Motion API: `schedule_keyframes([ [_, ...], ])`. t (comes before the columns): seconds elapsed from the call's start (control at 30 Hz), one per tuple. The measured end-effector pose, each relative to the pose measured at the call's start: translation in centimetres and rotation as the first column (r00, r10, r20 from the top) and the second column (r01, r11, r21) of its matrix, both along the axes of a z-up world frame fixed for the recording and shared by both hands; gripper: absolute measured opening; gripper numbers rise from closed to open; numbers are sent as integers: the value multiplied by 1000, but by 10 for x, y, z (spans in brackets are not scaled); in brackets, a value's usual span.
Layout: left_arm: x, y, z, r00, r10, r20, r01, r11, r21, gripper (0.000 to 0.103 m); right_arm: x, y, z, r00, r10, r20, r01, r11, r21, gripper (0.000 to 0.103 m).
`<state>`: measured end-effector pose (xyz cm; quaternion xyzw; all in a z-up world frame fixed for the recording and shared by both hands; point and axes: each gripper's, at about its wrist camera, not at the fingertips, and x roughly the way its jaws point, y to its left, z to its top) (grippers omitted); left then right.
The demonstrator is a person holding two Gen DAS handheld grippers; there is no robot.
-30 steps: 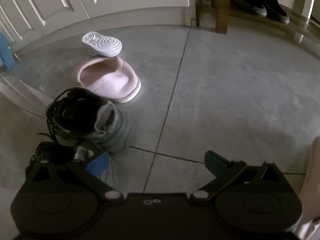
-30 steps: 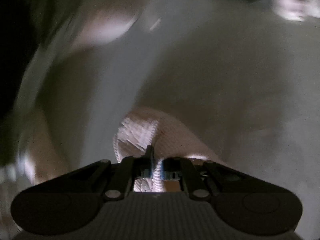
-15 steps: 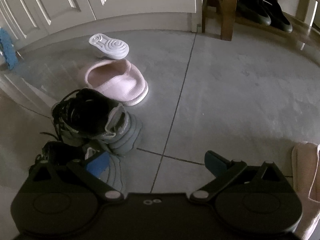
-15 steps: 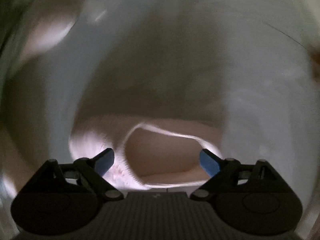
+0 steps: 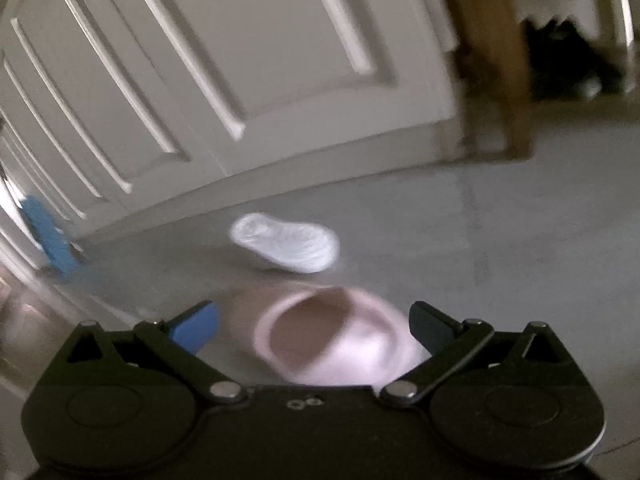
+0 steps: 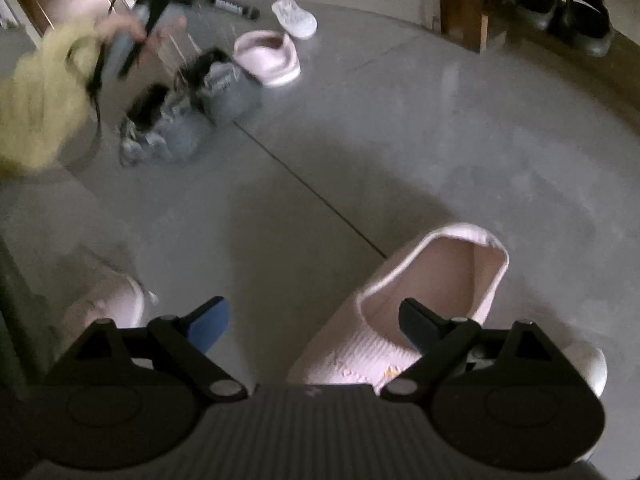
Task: Organize scattered shoes
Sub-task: 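Lower the left gripper onto the second pink slipper heel and close it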
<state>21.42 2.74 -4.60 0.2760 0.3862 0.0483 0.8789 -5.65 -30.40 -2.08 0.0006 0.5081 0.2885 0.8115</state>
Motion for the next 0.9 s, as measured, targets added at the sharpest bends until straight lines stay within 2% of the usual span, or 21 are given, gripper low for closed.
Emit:
schedule_keyframes([
  [0.1,22,13,-10,999,7,-36,-5,999,43,103,0,-5,4,998,-60,8,59,997,44,94],
  [0.17,37,20,-14,999,24,-46,-22,999,40,103,8,-8,1,997,-82,1,82,995,48,94],
  [0.33,72,38,-36,987,133,-91,-136,990,-30,103,19,1,2,994,-106,18,105,993,52,94],
  [0.4,74,43,-42,983,152,-100,-158,986,-59,103,23,3,9,993,-112,45,108,991,75,94],
  [0.6,80,56,-62,978,168,-127,-177,983,-59,101,58,35,24,985,-116,127,98,986,136,94],
  [0.77,91,72,-77,965,232,-122,-238,971,-36,100,68,49,28,989,-83,121,64,986,152,94],
  [0.83,94,84,-74,956,261,-133,-274,957,-91,99,67,50,26,991,-78,112,60,987,152,94],
  [0.9,94,88,-73,955,271,-123,-285,951,-116,98,66,50,22,992,-87,93,72,986,151,94],
])
